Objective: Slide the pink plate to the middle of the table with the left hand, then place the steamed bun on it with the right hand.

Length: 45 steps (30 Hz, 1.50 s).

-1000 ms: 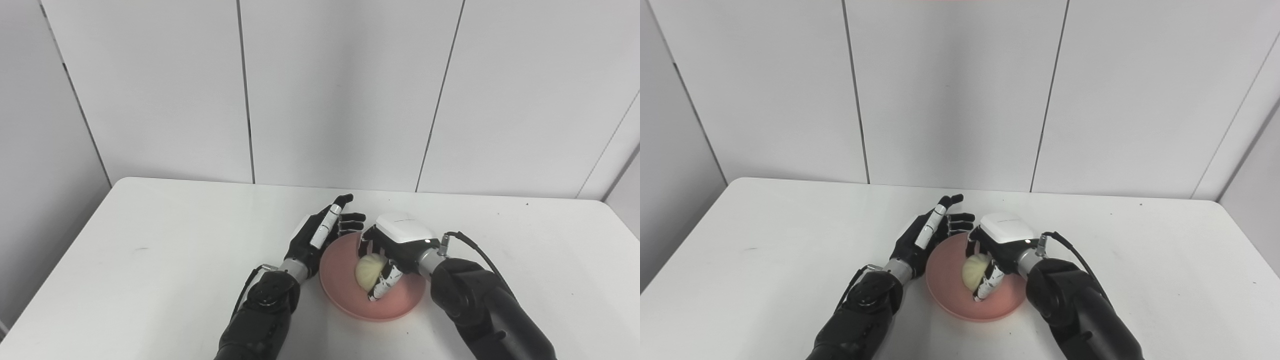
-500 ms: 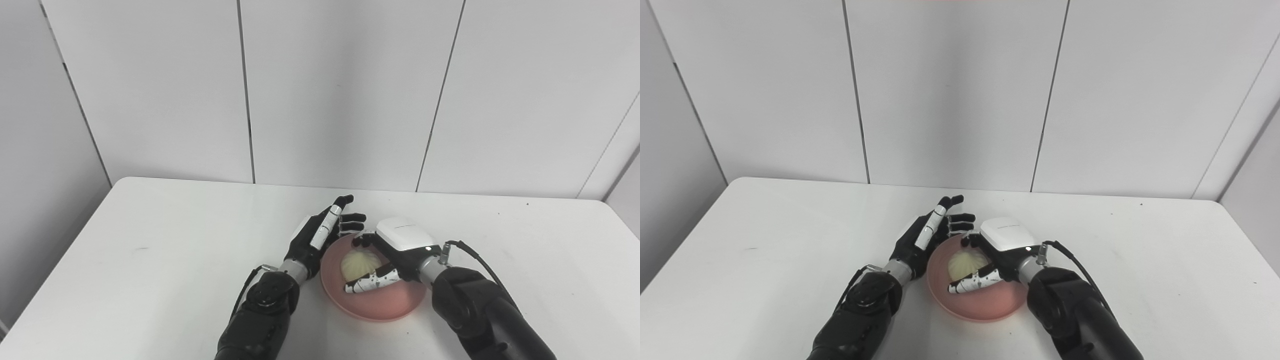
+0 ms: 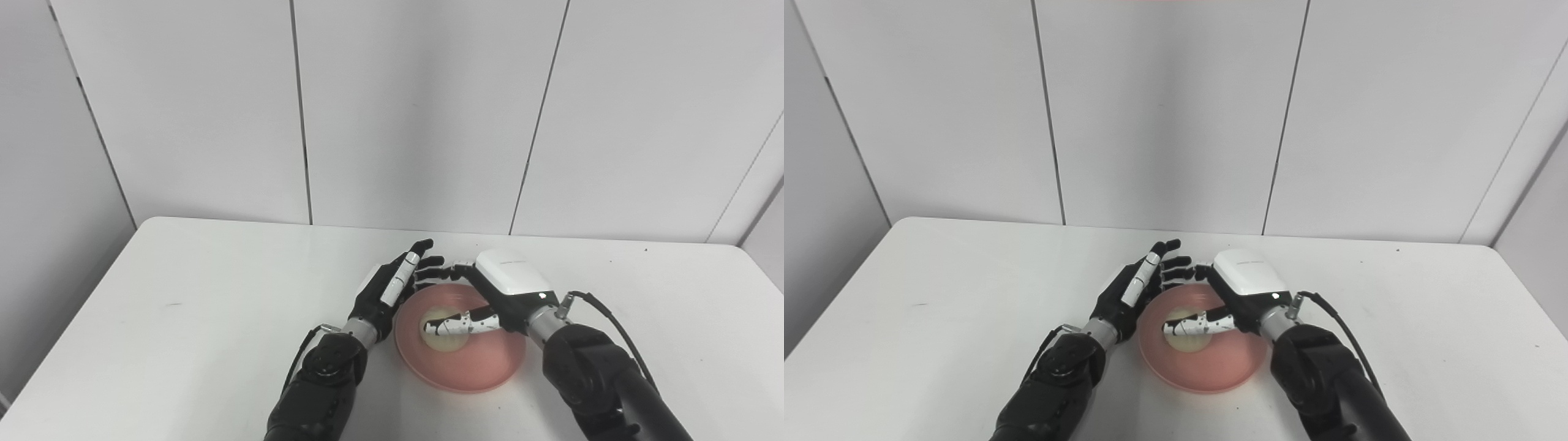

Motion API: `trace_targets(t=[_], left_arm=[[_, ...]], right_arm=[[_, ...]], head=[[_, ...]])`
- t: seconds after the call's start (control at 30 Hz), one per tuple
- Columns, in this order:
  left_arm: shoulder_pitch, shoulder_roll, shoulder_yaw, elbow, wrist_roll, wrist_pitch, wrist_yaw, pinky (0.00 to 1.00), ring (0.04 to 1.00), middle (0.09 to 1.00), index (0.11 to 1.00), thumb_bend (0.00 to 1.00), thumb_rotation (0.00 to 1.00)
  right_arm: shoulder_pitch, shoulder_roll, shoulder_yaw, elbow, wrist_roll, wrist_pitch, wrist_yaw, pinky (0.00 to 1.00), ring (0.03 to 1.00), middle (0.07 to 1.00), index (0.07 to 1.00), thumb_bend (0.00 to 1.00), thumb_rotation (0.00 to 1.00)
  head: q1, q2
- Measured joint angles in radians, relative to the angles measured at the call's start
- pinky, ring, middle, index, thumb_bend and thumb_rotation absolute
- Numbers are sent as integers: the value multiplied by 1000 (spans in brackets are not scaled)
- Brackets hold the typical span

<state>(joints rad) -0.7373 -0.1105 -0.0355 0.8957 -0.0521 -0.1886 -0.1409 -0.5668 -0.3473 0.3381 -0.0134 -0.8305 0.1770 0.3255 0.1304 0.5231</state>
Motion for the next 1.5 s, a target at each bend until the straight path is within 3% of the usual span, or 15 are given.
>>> trace_targets(t=[0.07, 0.23, 0.37, 0.43, 0.53, 0.7, 1.03, 1.27, 1.5], left_arm=[[13, -5, 1, -12, 11, -13, 29, 762, 817, 823, 888, 746, 902], [43, -18, 12, -38, 30, -53, 118, 776, 808, 828, 876, 712, 856], [61, -37, 29, -39, 42, -110, 186, 937, 881, 891, 911, 697, 861], [61, -43, 33, -39, 68, -119, 250, 931, 880, 901, 900, 701, 894], [62, -44, 29, -39, 109, -121, 328, 983, 922, 936, 916, 667, 968], [63, -43, 14, -40, 126, -121, 362, 1000, 984, 982, 971, 638, 1000], [72, -44, 22, -56, 112, -121, 362, 1000, 1000, 1000, 1000, 612, 985], [81, -45, 42, -72, 94, -118, 363, 1000, 1000, 1000, 1000, 639, 973], [84, -46, 63, -81, 62, -106, 351, 1000, 1000, 1000, 1000, 625, 971]], right_arm=[[1, 2, -24, 1, 29, -10, -34, 568, 679, 732, 753, 821, 967], [3, 28, -107, 19, 140, -67, -136, 514, 631, 706, 730, 807, 999], [10, 84, -216, 76, 275, -78, -204, 645, 733, 762, 754, 843, 1000], [17, 115, -279, 119, 379, -87, -232, 642, 731, 757, 764, 810, 1000], [26, 152, -357, 187, 524, -117, -255, 712, 766, 783, 785, 786, 1000], [28, 213, -452, 278, 705, -120, -282, 754, 807, 810, 815, 784, 1000], [32, 251, -507, 364, 834, -120, -344, 922, 900, 902, 907, 769, 1000], [46, 257, -516, 400, 906, -112, -347, 952, 927, 918, 939, 766, 1000], [52, 257, -506, 410, 911, -111, -353, 953, 927, 925, 946, 773, 1000]], head=[[-2, -2], [-2, -2], [-2, -2], [-3, -2], [-3, -2], [-11, -2], [-18, 0], [-25, 2], [-25, 3]])
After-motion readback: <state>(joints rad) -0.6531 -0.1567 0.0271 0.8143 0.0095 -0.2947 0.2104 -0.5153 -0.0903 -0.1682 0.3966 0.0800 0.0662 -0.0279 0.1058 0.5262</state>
